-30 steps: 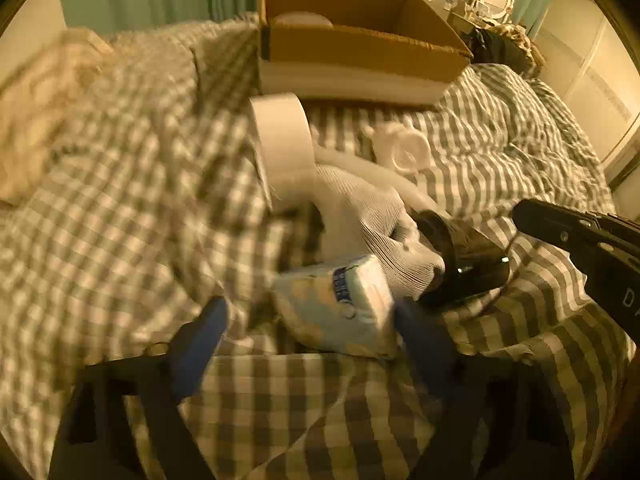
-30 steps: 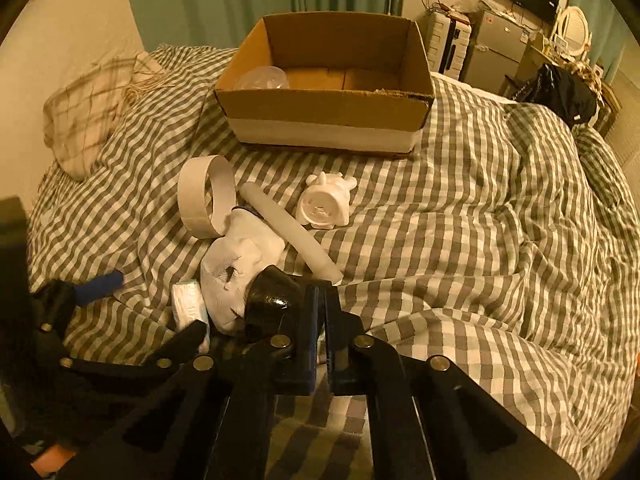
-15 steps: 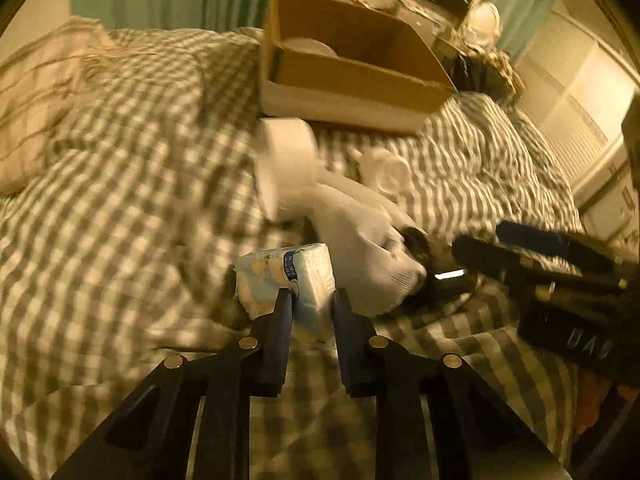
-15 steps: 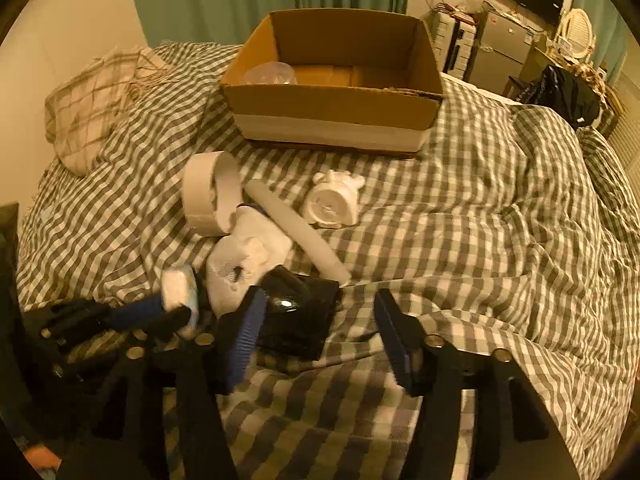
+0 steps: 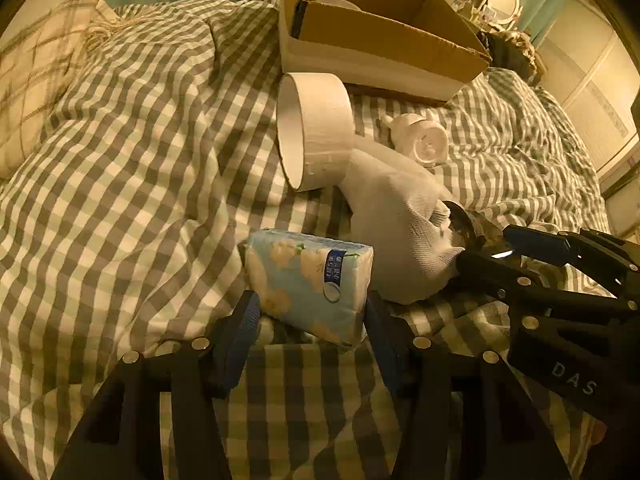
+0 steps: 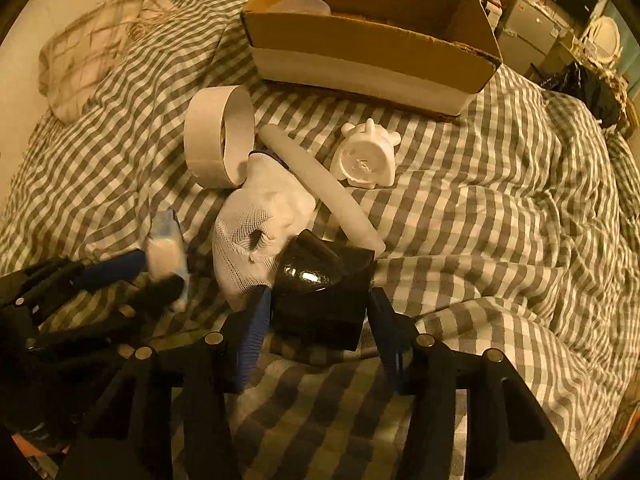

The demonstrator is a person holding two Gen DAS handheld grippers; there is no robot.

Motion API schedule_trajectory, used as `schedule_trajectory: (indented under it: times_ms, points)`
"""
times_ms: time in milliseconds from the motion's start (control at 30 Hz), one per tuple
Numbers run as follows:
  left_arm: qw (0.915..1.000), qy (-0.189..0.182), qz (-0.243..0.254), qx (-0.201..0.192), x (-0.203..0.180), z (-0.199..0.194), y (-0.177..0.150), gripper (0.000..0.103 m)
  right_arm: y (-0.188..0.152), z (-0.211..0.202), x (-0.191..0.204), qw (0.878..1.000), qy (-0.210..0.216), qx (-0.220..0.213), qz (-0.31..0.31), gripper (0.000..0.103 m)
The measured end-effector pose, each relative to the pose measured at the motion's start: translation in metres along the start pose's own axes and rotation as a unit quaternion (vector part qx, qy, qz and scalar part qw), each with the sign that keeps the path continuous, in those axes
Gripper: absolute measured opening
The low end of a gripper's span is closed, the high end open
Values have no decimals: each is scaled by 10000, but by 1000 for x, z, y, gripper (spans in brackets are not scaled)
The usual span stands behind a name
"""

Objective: Organize objects
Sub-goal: 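Grasp the blue-and-white tissue pack with the left tool while the right tool grasps the black cup, then carry the tissue pack and black cup into the box and open both tools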

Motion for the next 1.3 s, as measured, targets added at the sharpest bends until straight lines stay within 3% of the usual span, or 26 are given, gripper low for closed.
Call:
schedule_trajectory:
  times_ms: [100,133,167,367,667,900,1100,1300]
  points:
    - [9993,-290,-223,51,2,4,3,53,2,-9,-1,9998,36,-177,50,49]
    - [9989,-399,-246,58,1,5,3,38,3,-14,-2,9996,35,-268,76,49]
    - [9983,-535,-223,46,-2,3,3,34,5,-19,-3,9993,30,-350,97,48]
    - [9979,-566,-165,-256,-3,-16,5,21,14,-47,-8,9971,12,-753,136,49]
    - [9902,-861,-232,-1074,-4,-86,37,19,25,-89,-11,9917,-71,-1271,163,48]
    - [9807,-1040,-170,-1646,-19,-127,86,19,58,-140,-18,9824,-247,-1850,38,48]
    - [9755,-1141,-68,-1880,-29,-139,133,19,108,-164,-33,9752,-395,-2177,-11,48]
    - [9753,-1118,98,-1905,-39,-125,182,19,158,-155,-51,9730,-455,-2264,15,48]
Point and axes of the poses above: each gripper's, at about its wrist camera, not at the fingertips, and z roughly the way its jaws point, x to its left, y to its top, the point moved 9 cm from there along z, roughly the way its jaws point, and after that the axes turned 8 degrees about -z, right-handed, at the moved point
